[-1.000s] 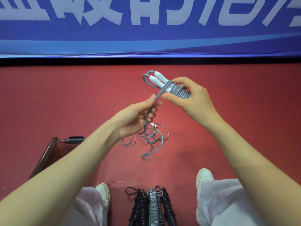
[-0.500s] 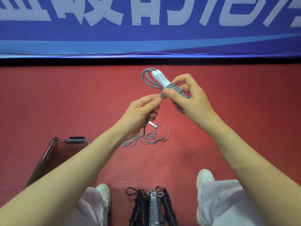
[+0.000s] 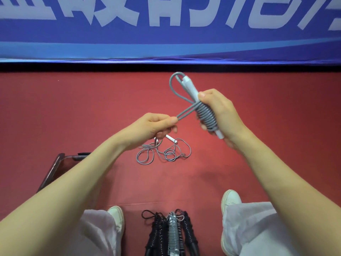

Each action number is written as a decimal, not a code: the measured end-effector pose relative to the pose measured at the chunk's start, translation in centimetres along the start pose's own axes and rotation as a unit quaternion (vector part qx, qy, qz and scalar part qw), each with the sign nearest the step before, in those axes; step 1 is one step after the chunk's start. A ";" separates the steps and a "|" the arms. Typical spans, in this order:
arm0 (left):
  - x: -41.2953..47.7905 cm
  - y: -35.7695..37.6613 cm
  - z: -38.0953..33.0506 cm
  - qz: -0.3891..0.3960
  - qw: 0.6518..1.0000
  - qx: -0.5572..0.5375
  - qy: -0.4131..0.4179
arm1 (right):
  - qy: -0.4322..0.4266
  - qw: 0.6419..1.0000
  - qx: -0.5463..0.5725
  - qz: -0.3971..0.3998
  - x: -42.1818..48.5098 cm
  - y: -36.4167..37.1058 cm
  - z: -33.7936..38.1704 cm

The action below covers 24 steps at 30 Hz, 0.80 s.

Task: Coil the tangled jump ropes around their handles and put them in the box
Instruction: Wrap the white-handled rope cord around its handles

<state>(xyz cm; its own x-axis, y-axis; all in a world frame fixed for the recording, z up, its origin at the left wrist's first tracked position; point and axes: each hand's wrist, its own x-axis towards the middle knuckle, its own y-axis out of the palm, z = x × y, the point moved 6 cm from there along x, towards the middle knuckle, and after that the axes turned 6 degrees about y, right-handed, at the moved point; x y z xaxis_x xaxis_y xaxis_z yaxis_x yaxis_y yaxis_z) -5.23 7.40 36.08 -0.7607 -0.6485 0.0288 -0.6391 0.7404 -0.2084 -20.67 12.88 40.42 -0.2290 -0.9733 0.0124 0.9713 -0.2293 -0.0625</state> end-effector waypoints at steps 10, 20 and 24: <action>0.3 -2.0 1.1 0.041 0.974 0.220 0.028 | 0.240 0.859 -0.256 0.374 -2.7 4.4 -4.8; 1.1 0.7 0.1 -0.095 0.994 -0.049 -0.026 | -0.072 0.764 -0.630 -0.119 0.8 0.9 -0.9; 1.4 1.2 0.2 -0.062 0.981 -0.167 -0.078 | -0.124 0.777 -0.591 -0.180 0.3 0.2 0.3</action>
<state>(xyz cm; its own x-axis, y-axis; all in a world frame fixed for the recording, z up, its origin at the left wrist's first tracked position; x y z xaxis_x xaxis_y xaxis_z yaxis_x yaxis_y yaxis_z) -7.07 7.37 35.66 -0.6651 -0.7367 -0.1223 -0.7467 0.6542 0.1199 -20.55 12.55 40.71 -0.3105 -0.8506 0.4244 0.0767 -0.4675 -0.8807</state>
